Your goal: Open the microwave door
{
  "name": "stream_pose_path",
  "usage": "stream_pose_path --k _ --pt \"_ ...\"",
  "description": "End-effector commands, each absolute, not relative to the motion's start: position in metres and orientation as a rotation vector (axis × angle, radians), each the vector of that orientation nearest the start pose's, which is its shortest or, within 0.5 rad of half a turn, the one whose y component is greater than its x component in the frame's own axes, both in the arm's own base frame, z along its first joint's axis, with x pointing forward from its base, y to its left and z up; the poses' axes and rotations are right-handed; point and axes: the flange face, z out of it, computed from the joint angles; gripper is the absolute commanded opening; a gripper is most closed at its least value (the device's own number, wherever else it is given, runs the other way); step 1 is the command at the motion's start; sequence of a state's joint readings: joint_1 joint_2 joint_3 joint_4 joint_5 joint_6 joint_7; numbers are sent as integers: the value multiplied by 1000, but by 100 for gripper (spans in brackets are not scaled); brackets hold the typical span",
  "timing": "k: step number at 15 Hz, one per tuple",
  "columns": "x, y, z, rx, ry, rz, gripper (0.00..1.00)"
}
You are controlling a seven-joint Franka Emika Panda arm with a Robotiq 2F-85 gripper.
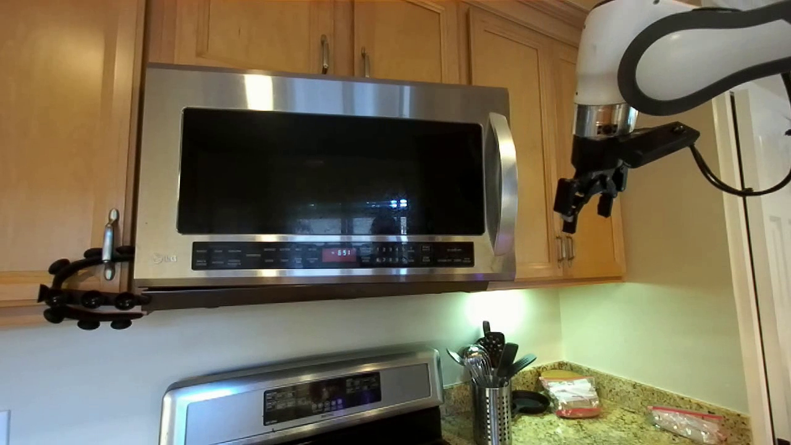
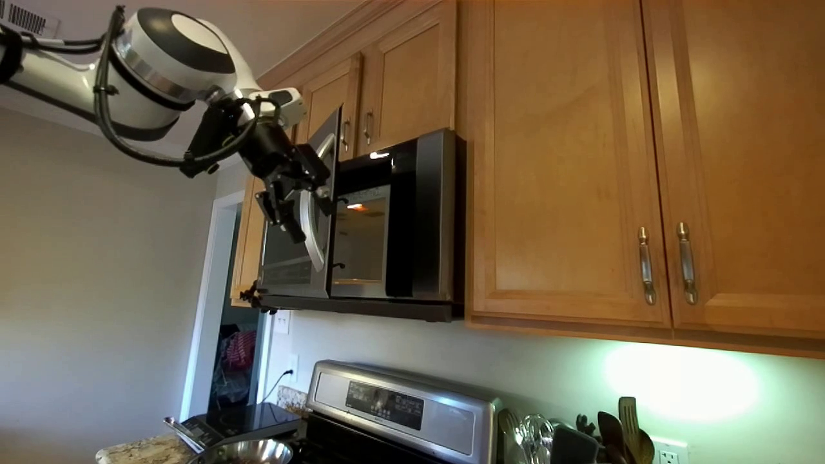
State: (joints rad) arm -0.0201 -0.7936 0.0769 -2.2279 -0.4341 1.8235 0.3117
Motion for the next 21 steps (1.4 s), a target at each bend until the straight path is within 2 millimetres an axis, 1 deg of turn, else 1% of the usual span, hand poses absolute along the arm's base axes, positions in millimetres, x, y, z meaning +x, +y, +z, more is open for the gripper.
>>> stream_pose_path --k 1,4,6,8,9,10,11,14,16,18,21 --pt "332 -62 685 -3406 387 -819 100" --pt "354 -111 676 -3349 361 -811 100" --pt "371 -133 669 -3314 322 -822 100" --pt "390 -147 662 -3269 267 -835 100" --pt "399 -150 659 -3251 233 -841 100" --pt "408 -143 660 -3229 186 -843 100" --pt "417 -141 658 -3212 145 -839 100" --pt "446 -122 657 -3194 -30 -814 100" --pt "461 -114 657 -3184 -134 -803 100" --pt "473 -107 658 -3176 -233 -794 100" --pt "486 -103 661 -3162 -352 -791 100"
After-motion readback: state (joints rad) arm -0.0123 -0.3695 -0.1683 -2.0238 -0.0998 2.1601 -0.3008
